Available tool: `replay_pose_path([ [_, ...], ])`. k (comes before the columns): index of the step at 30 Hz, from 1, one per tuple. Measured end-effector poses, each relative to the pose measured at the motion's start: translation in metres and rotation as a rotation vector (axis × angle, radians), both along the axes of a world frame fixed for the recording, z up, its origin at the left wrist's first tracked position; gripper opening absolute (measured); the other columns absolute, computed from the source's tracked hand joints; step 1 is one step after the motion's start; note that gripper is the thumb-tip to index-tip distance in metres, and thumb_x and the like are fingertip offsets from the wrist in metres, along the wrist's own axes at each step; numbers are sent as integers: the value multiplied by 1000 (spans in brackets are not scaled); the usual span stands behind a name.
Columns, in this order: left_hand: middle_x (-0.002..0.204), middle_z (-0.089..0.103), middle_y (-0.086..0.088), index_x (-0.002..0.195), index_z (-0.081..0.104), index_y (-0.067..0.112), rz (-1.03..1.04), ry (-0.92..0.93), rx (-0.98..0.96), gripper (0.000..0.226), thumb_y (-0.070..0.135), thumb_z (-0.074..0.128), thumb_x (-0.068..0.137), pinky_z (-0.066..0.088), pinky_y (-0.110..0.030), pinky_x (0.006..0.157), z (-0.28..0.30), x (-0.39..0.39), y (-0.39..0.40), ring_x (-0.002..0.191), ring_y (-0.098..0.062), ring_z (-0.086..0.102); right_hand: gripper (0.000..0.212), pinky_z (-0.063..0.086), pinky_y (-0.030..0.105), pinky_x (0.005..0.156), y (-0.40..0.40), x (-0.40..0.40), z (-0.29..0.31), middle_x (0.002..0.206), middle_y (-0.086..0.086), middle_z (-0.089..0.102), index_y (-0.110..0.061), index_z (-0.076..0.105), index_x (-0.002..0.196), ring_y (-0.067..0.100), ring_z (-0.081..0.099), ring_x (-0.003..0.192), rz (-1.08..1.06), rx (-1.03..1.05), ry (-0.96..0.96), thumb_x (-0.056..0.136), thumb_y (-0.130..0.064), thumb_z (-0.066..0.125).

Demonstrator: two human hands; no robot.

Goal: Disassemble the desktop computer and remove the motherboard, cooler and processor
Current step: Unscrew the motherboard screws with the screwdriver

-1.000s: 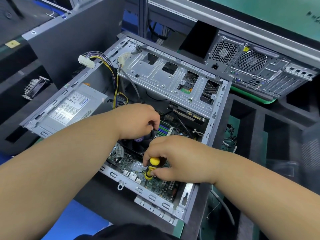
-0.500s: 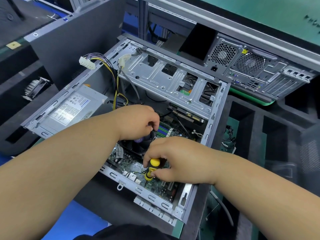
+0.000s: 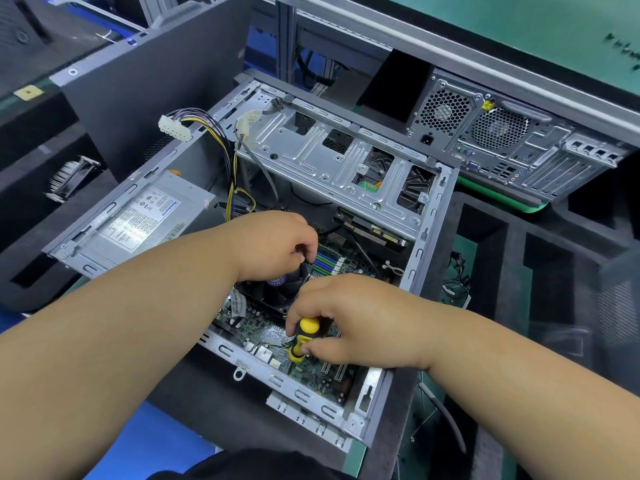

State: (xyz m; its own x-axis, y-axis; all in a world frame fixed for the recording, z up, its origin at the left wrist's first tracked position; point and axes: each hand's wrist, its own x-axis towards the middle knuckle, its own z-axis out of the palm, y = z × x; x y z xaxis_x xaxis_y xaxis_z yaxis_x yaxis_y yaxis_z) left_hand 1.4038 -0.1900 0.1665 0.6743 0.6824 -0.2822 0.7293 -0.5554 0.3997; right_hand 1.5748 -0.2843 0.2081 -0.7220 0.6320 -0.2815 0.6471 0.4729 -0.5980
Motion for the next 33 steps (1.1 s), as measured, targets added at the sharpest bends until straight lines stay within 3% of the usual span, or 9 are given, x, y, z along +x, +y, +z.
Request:
replay_pose_path([
  [15,99,53,12,103,68,31,7,-10,6,25,15,55,88,46,-29,82,-3,0,0,90,-9,55,27,44,33,85,-1,-1,4,104,-6,59,-21,69,115,6,48,90,25,-30,-19,89,-22,70],
  [24,98,53,13,100,67,33,13,-18,4,25,16,56,87,47,-30,82,-5,-1,1,89,-8,56,52,43,43,94,-5,-2,5,126,4,59,-15,58,136,25,53,115,169,39,-74,87,4,54],
  [26,98,53,13,100,67,33,14,-19,2,25,15,55,87,46,-29,82,-5,-1,1,89,-7,57,51,44,42,95,-8,-3,4,124,4,59,-14,57,136,23,53,114,178,31,-63,88,1,56],
  [29,99,54,13,99,67,33,12,-16,-1,25,15,55,87,46,-29,82,-5,0,1,89,-7,57,37,43,33,94,-8,-3,2,120,1,55,-17,61,132,15,51,106,137,-9,-22,96,-21,61],
  [31,98,53,13,99,67,33,13,-17,-3,25,15,55,86,46,-29,81,-5,-1,1,89,-7,57,34,36,22,83,-5,-3,1,115,-2,49,-20,63,130,7,44,91,108,-23,-12,97,-29,60],
  [33,98,52,13,99,66,33,15,-14,-2,26,15,55,86,45,-28,80,-5,-1,1,88,-7,56,37,33,20,77,-2,-4,0,106,-5,45,-23,63,130,5,40,85,71,-38,-4,94,-30,64],
])
